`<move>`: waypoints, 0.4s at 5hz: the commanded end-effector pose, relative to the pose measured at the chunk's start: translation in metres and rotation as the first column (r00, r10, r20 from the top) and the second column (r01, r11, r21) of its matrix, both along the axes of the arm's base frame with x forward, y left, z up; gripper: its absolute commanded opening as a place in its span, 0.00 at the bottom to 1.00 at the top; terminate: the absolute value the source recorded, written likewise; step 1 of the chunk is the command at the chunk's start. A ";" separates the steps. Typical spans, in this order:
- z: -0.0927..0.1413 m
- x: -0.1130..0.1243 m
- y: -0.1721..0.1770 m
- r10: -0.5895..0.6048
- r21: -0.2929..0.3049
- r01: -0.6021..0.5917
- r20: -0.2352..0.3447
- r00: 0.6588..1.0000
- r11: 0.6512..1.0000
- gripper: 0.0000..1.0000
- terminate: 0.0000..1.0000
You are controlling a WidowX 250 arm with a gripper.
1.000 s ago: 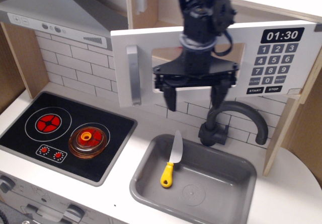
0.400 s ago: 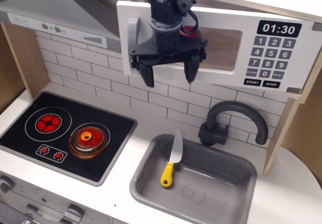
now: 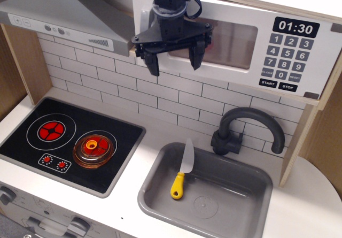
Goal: Close microwave
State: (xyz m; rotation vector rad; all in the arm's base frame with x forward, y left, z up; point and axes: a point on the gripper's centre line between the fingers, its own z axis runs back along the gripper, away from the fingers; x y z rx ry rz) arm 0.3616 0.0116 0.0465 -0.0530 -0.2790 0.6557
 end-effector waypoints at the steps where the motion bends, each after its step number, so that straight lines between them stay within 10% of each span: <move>1: 0.024 0.021 0.011 0.003 -0.021 0.000 0.139 0.990 1.000 1.00 0.00; 2: 0.026 0.025 0.011 0.014 -0.027 -0.010 0.154 0.988 1.000 1.00 0.00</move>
